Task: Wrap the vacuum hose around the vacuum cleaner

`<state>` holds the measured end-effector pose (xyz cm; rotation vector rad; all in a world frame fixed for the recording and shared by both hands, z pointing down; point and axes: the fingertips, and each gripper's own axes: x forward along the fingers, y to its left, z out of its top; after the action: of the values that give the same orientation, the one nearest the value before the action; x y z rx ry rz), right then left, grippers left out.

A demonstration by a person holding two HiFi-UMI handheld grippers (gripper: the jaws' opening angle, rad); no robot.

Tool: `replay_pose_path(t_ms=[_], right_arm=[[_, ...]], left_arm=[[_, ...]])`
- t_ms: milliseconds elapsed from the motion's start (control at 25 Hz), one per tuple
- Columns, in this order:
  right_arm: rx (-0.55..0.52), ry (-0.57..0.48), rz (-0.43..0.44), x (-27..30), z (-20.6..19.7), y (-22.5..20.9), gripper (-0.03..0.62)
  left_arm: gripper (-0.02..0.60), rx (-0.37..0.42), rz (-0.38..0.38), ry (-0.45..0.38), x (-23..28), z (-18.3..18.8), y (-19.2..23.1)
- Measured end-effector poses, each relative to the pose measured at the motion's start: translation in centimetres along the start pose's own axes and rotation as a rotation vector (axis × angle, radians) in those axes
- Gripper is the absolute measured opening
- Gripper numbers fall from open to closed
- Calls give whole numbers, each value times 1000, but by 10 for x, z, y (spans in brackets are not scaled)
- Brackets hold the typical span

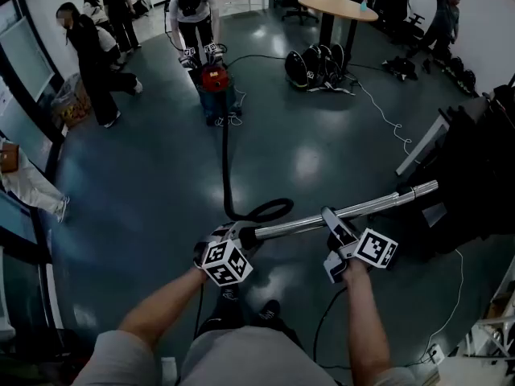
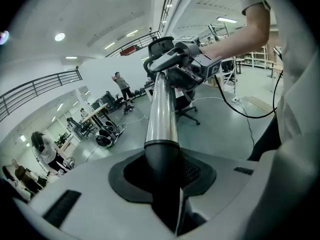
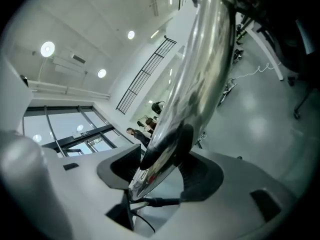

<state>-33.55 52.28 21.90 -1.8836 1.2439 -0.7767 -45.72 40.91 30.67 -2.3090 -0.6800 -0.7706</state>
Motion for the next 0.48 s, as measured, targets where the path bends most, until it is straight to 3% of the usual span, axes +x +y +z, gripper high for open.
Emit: replay_pose_path(t_ms=[160, 280, 480], right_arm=[[47, 37, -86, -20, 5, -44, 225], [136, 61, -84, -26, 2, -60, 225], [151, 99, -97, -16, 7, -78, 225]], left_arm=[[118, 79, -33, 10, 23, 15, 1], [118, 135, -61, 17, 36, 19, 5], [118, 163, -96, 7, 57, 17, 24]])
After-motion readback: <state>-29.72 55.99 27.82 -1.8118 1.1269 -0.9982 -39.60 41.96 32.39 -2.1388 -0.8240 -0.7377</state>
